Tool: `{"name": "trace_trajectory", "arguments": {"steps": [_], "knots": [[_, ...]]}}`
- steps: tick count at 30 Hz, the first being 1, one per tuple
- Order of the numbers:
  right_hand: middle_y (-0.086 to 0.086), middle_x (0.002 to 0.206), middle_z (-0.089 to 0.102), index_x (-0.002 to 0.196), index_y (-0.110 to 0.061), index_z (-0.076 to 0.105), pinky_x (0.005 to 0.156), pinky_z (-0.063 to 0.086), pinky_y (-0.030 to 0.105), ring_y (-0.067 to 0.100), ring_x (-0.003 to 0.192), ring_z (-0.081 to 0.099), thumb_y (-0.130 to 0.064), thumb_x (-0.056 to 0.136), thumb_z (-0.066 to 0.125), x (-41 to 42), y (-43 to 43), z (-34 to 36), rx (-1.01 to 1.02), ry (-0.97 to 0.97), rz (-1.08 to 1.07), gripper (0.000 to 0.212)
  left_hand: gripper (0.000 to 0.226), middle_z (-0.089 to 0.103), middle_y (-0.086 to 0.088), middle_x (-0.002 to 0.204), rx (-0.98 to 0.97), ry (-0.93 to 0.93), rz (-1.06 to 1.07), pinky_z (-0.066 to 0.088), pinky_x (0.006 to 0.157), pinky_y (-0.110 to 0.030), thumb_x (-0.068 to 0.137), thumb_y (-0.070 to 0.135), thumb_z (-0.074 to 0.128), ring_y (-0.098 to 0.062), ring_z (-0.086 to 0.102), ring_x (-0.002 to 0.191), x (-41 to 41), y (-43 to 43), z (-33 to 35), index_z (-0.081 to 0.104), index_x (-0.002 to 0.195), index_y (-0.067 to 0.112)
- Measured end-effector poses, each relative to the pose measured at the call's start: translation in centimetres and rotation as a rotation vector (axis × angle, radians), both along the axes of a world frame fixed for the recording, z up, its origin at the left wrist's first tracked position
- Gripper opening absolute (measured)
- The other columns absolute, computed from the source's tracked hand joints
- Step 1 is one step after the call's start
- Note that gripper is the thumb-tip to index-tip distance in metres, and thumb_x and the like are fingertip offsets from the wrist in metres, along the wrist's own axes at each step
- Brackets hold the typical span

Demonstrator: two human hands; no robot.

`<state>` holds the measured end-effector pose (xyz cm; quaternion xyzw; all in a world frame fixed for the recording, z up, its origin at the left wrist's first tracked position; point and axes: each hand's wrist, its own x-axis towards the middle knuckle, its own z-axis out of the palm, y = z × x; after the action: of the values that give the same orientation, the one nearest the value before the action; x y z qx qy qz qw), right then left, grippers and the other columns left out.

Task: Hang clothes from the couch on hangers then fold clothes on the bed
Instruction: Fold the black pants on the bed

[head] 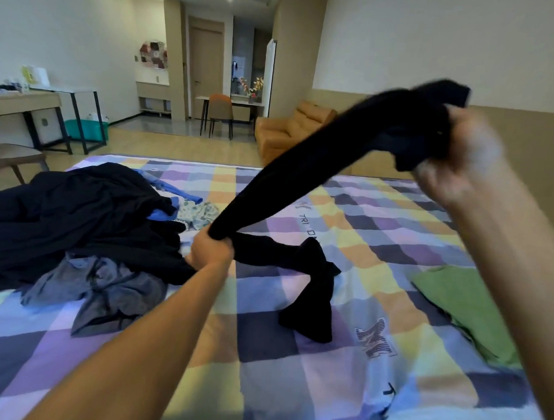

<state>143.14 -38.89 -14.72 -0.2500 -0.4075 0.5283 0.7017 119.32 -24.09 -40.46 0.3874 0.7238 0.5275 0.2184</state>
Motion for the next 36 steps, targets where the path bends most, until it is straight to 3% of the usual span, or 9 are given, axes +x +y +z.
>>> {"name": "trace_trajectory", "arguments": {"steps": [4,6,11,15,17,21,27,32,36], "knots": [[-0.003,0.050,0.057,0.081,-0.015,0.052,0.033,0.041,0.018,0.007,0.038,0.055,-0.007,0.066,0.070,8.2,0.8,-5.8,-0.193,-0.016,-0.150,0.025,0.028,0.068,-0.021,0.115,0.150,-0.151,-0.001,0.044,0.097,-0.040,0.093,0.009,0.053,-0.038,0.062,0.111,-5.0,1.3,1.5,0.068,0.118,0.008],[-0.002,0.058,0.064,0.083,-0.015,0.063,0.037,0.046,0.019,0.009,0.042,0.060,-0.007,0.088,0.062,9.7,1.2,-9.8,-0.331,-0.109,-0.223,0.010,0.030,0.066,-0.018,0.115,0.315,-0.124,-0.024,0.044,0.098,-0.036,0.093,0.004,0.050,-0.030,0.062,0.113,-7.8,2.6,6.3,0.064,0.120,0.001],[0.004,0.081,0.072,0.102,-0.013,0.064,0.042,0.039,0.020,0.015,0.052,0.066,-0.002,0.105,0.038,7.4,4.9,-16.3,-0.444,-0.104,-0.083,0.028,0.027,0.044,0.009,0.083,0.401,0.374,0.048,0.037,0.085,-0.012,0.101,0.015,0.042,0.005,0.042,0.074,-17.5,9.1,20.2,0.039,0.084,0.035],[0.006,0.119,0.072,0.122,-0.019,0.067,0.085,0.058,0.040,0.024,0.102,0.071,0.000,0.098,0.051,5.1,8.5,-18.1,-0.478,-0.132,-0.035,0.034,0.026,0.062,-0.015,0.115,0.562,0.839,0.024,0.045,0.102,-0.035,0.096,0.014,0.049,-0.027,0.058,0.111,-21.7,4.4,25.2,0.053,0.116,0.029],[0.008,0.112,0.071,0.120,-0.017,0.066,0.067,0.058,0.035,0.024,0.094,0.069,0.001,0.097,0.051,5.1,9.1,-19.6,-0.516,-0.207,-0.023,0.033,0.037,0.058,-0.024,0.123,0.592,1.022,-0.029,0.045,0.101,-0.052,0.088,0.010,0.054,-0.042,0.054,0.117,-20.6,0.0,26.4,0.051,0.125,0.016],[0.008,0.061,0.061,0.097,-0.008,0.060,0.035,0.042,0.023,0.018,0.045,0.060,0.000,0.097,0.047,7.3,8.1,-23.5,-0.693,-0.399,-0.160,0.015,0.049,0.066,-0.024,0.109,0.289,1.345,-0.378,0.051,0.082,-0.053,0.070,0.003,0.072,-0.046,0.063,0.098,-19.1,-4.9,15.9,0.058,0.115,0.015],[0.020,0.099,0.066,0.108,0.008,0.063,0.067,0.051,0.038,0.030,0.083,0.062,0.000,0.093,0.061,12.7,5.6,-28.6,-0.919,-0.797,-0.210,0.017,0.024,0.069,0.005,0.083,-0.089,1.241,-0.779,0.054,0.062,-0.040,0.064,0.029,0.073,-0.031,0.070,0.081,-17.7,-7.8,-4.7,0.054,0.080,0.028],[0.022,0.085,0.066,0.098,0.008,0.064,0.064,0.050,0.038,0.033,0.074,0.062,0.001,0.092,0.060,18.2,5.0,-25.0,-0.897,-1.018,-0.254,0.010,0.023,0.066,0.008,0.077,0.109,1.126,-0.815,0.047,0.054,-0.035,0.068,0.026,0.073,-0.029,0.069,0.076,-13.7,-9.0,-4.1,0.054,0.081,0.030],[0.027,0.095,0.067,0.101,0.012,0.065,0.072,0.049,0.042,0.036,0.081,0.062,-0.008,0.080,0.074,23.2,5.3,-24.0,-0.924,-1.366,-0.491,0.031,0.040,0.069,0.014,0.094,0.104,1.123,-0.996,0.047,0.068,-0.034,0.077,0.064,0.061,-0.014,0.067,0.088,-9.4,-10.4,-3.0,0.058,0.104,0.034]]}}
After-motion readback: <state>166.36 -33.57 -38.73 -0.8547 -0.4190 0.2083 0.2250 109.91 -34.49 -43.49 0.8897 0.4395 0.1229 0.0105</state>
